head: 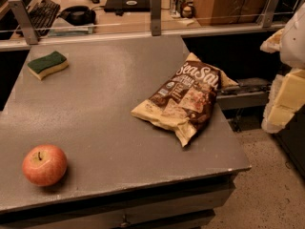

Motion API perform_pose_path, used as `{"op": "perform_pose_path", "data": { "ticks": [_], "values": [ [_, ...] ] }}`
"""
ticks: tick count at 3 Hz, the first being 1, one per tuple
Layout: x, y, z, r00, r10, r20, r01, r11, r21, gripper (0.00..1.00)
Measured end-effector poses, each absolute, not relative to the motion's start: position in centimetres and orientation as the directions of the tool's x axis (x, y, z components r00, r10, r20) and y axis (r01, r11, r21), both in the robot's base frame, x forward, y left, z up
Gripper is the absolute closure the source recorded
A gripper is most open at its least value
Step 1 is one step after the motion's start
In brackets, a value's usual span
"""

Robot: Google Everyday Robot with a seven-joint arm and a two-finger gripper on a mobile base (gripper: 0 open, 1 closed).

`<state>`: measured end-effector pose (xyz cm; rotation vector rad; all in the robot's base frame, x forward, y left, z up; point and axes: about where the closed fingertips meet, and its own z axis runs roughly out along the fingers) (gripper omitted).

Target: Pick sponge

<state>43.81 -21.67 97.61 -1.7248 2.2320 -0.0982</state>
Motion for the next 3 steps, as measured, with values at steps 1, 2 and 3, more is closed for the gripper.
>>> {"op": "perform_pose_path", "data": {
  "ticks": [1,2,3],
  "values": [
    [43.8,-21.7,97.6,-0.221,-0.953,-0.207,-0.931,0.269,-0.246,0.0],
    [46.7,-17.6,97.3,-0.143,-0.954,-0.261,-0.945,0.21,-0.25,0.0],
    [50.8,-9.2,96.5,-0.02,-0.941,-0.337,-0.959,0.114,-0.261,0.0]
  ]
}}
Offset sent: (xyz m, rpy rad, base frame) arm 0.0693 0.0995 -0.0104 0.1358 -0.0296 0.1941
